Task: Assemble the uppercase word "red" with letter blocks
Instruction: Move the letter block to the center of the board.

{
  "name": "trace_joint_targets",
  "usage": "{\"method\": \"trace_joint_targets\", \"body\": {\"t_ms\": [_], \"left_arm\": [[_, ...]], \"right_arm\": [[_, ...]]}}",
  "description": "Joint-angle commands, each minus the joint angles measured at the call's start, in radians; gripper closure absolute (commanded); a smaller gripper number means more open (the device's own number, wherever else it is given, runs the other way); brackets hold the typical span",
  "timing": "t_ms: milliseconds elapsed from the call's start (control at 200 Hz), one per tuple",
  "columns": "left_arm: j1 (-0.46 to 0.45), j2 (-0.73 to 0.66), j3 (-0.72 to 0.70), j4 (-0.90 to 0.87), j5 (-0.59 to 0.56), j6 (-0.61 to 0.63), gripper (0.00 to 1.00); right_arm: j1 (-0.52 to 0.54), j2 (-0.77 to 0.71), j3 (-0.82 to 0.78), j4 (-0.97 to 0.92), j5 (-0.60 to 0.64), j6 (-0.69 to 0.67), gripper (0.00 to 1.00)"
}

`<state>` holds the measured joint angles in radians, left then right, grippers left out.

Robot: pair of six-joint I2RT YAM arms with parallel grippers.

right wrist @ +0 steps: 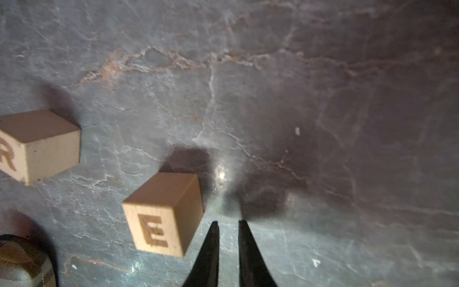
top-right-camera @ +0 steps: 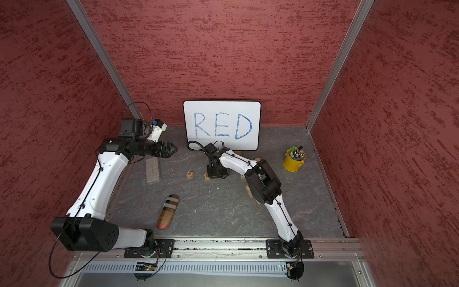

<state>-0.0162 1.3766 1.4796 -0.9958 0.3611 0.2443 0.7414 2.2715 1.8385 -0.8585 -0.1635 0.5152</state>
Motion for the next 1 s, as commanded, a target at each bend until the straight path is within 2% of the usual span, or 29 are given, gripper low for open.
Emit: {"method": "trace_joint_targets", "body": {"t_ms": [0, 306, 877, 997], "left_arm": [[-0.003, -0.018, 0.012, -0.013, -0.002, 0.019, 0.05], [-0.002, -0.021, 0.007, -0.014, -0.002, 0.024, 0.05], [-0.002, -0.022, 0.001, 0.003, -0.001, 0.021, 0.05], [-0.002, -0.025, 0.003, -0.001, -0.005, 0.023, 0.05]], "right_arm": [[0.015, 0.030, 0.054, 0.009, -0.029, -0.005, 0.82], [0.038, 0.083, 0.128, -0.018, -0.059, -0.012, 0.82], [0.059, 0.079, 0.122, -0.018, -0.103, -0.009, 0.81], [0.059, 0.084, 0.135, -0.038, -0.058, -0.007, 0.81]]}}
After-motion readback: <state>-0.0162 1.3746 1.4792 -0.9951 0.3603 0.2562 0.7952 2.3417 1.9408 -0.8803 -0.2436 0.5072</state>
